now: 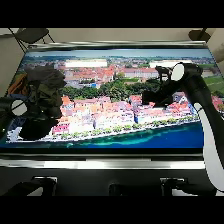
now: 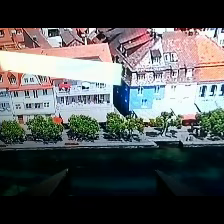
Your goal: Fold the shirts.
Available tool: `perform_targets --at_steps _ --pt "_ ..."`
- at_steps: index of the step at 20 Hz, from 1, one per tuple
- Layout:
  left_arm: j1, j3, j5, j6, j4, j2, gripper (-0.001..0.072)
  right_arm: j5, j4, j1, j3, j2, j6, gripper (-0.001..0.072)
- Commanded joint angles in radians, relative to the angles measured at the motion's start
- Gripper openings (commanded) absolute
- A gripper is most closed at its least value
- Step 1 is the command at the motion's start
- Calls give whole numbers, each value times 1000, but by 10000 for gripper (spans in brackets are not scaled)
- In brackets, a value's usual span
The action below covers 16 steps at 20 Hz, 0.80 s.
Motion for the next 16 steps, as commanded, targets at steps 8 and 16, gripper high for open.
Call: perform_targets --at_steps 8,16 --pt "177 138 -60 -20 110 -20 720 -153 4 0 0 0 3 609" --pt "505 64 -94 -2 -102 -215 720 -181 4 0 0 0 3 611"
